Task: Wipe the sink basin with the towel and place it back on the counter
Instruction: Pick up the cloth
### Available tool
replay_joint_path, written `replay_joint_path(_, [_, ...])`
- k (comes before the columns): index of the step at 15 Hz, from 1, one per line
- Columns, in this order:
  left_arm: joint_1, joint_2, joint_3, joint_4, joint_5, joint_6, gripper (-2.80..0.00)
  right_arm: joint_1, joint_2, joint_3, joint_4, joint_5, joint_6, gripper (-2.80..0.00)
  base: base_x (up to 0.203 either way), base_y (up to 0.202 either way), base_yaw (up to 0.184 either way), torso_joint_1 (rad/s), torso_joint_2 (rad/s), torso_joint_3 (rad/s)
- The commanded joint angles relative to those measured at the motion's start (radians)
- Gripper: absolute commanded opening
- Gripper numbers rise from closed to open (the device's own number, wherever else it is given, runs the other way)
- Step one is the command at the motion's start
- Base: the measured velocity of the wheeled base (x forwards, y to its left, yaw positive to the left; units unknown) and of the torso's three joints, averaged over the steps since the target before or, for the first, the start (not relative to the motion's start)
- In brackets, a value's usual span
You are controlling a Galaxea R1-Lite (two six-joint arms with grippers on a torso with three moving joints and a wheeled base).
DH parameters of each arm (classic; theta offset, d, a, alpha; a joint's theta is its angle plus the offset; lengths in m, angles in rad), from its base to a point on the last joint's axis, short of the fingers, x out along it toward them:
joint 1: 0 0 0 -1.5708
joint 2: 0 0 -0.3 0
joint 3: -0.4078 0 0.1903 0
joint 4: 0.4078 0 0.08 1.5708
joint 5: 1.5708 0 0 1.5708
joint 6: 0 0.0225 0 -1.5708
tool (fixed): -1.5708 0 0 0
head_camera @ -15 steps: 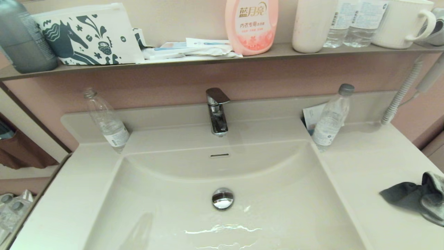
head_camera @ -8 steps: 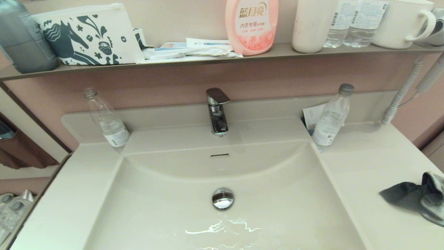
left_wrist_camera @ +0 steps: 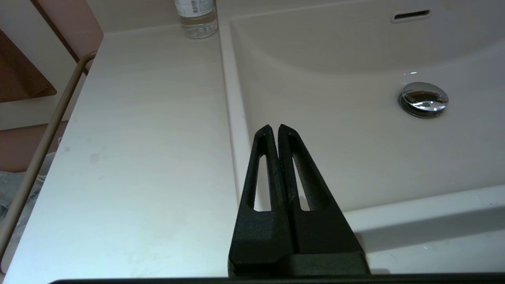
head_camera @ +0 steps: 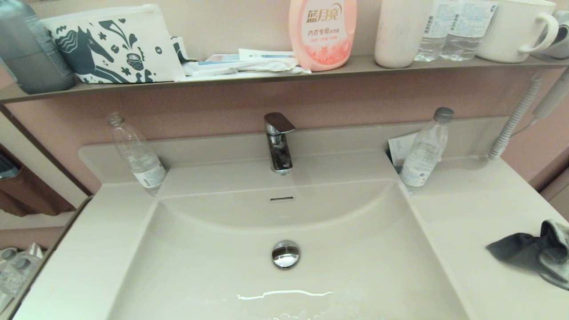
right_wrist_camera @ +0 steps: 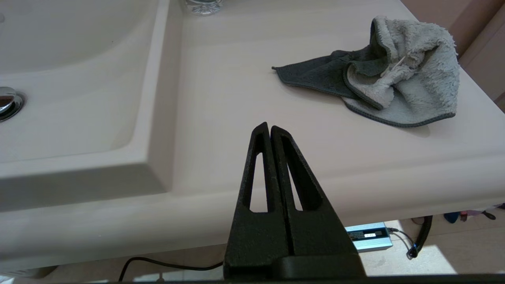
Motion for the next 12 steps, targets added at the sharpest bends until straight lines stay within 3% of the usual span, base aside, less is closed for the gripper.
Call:
replay_joint_path(1, [0.0,0.002,0.001,-0.001,0.0,0.0,-2.8,0.0,0.0,0.0,0.0,0.0,0.0,-2.8,0.0,0.0,0.0,0.0,0.0,0.0])
replay_joint_path(12, [0.0,0.002,0.001,-0.001,0.0,-0.008,-2.8,0.0,0.0,0.0,0.0,0.002,-0.001,-2.8,0.0,0.0,0.0,0.0,0.0,0.0])
